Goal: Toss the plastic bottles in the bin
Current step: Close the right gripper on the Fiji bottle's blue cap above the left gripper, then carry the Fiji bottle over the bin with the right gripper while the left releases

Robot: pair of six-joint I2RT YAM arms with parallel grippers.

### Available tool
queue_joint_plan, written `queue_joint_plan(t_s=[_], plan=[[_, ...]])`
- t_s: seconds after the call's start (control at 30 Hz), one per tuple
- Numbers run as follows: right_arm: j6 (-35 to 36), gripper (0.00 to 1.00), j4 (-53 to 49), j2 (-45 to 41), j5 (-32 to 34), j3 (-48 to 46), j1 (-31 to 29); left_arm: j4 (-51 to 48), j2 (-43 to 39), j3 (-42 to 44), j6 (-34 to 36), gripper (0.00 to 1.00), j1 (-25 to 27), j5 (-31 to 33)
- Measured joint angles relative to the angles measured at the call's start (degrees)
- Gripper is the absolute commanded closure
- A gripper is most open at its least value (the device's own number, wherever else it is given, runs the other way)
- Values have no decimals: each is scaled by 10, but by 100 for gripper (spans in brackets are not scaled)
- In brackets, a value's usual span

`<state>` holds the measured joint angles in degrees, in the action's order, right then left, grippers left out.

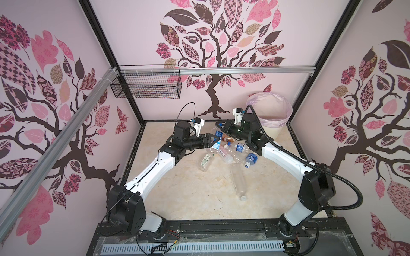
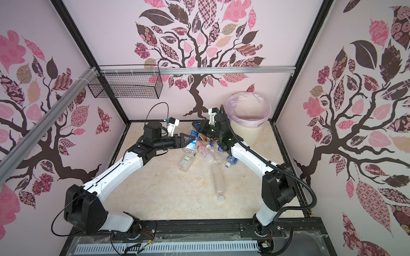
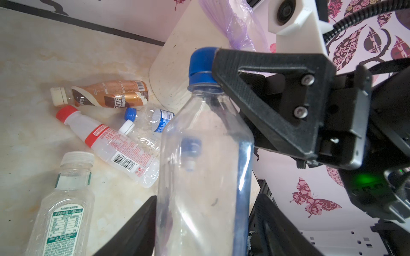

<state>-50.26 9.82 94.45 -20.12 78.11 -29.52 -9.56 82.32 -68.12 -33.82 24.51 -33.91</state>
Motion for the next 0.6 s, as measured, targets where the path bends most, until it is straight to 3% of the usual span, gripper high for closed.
queue_joint_plan(t_s=[0.3, 0.6], plan=[[40, 87, -59, 0, 6, 60, 25, -9, -1, 0, 20, 2, 0, 18], [136, 87, -186, -5, 44, 191, 100, -35, 7, -41, 26, 2, 25, 50]])
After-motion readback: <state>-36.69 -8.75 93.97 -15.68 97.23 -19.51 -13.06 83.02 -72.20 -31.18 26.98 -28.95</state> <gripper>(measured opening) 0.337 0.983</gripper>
